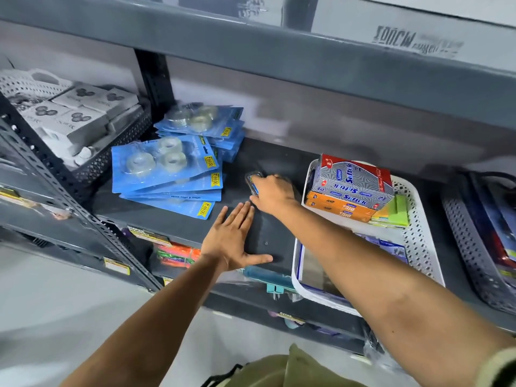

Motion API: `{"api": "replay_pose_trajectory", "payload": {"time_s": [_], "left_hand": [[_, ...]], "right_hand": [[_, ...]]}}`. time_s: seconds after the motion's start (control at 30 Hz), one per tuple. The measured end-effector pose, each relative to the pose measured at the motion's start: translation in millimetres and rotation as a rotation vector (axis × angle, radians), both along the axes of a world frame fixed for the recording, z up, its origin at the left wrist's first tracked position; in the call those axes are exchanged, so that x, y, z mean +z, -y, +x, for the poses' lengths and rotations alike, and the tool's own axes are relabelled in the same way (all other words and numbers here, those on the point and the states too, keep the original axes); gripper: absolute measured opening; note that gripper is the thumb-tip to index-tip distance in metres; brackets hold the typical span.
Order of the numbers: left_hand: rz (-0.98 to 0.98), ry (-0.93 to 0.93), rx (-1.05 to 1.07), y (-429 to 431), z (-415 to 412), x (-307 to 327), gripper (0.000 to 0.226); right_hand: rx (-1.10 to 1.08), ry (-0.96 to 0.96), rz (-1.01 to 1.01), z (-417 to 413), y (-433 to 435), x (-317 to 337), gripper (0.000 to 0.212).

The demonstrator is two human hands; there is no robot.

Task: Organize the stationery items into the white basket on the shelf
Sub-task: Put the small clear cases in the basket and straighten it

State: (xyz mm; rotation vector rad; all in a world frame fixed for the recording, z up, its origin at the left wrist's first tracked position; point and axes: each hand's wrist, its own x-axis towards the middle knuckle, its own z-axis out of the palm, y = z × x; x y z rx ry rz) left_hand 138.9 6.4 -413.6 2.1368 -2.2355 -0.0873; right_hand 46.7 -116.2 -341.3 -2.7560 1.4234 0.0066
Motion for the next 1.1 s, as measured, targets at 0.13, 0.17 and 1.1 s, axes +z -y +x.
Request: {"api": "replay_pose_trajectory", "payload": {"time_s": [0.13, 0.17, 1.1], "left_hand": [[0.003, 0.015, 0.0, 0.9, 0.0, -0.7, 0.129], [0.003, 0.018, 0.002, 1.1, 0.9, -1.2, 0.129], [0.02, 0.017, 0.012, -2.9, -1.5, 2.0, 0.125]], "right_hand": [[-0.099, 0.228, 0.133, -5.0, -0.8, 4.9, 0.028], [-0.144, 0.336, 0.215, -7.5, -2.2, 9.4, 0.026], [-0.264, 0.957, 1.314, -159.5, -62.0, 97.8, 0.028]]}}
